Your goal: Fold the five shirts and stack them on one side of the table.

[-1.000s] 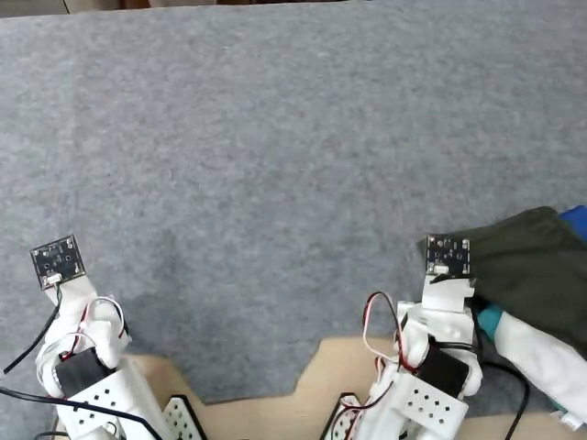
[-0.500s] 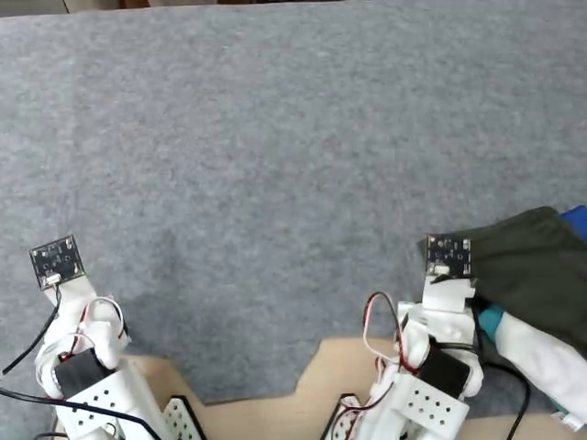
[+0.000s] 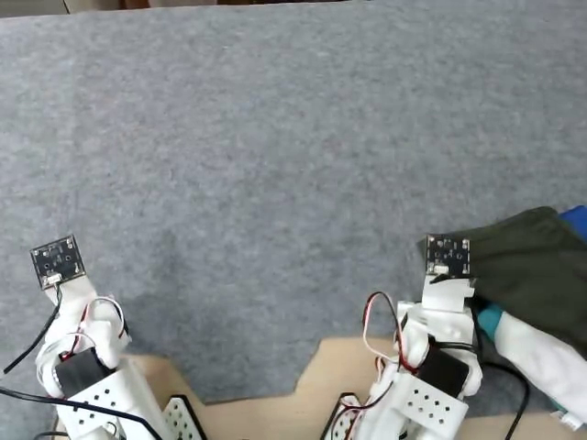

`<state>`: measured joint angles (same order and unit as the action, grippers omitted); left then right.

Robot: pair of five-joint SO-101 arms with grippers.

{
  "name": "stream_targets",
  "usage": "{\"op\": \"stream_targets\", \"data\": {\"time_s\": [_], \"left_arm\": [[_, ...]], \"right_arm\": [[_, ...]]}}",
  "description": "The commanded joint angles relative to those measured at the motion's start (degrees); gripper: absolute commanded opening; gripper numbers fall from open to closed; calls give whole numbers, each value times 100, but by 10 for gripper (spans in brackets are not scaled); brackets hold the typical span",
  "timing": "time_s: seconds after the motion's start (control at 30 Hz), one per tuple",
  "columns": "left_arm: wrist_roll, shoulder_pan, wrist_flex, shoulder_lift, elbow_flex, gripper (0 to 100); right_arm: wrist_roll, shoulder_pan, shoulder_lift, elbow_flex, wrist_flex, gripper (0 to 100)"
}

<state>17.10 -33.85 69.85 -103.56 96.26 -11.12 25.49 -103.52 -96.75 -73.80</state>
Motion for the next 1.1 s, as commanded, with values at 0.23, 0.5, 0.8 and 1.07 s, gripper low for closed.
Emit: {"op": "stream_targets", "data": {"time_s": [0.23, 0.5, 0.8, 1.07], "left_arm": [[-9, 9, 35, -4, 70, 20], [-9, 9, 264, -13, 70, 20], [-9, 26, 325, -40, 70, 20], [-9, 26, 325, -40, 70, 20]], "right_arm": [[-35, 84, -321, -13, -26, 5], [-35, 84, -321, -13, -26, 5], [-35, 84, -321, -13, -26, 5], [-35, 84, -321, -13, -26, 5]]}}
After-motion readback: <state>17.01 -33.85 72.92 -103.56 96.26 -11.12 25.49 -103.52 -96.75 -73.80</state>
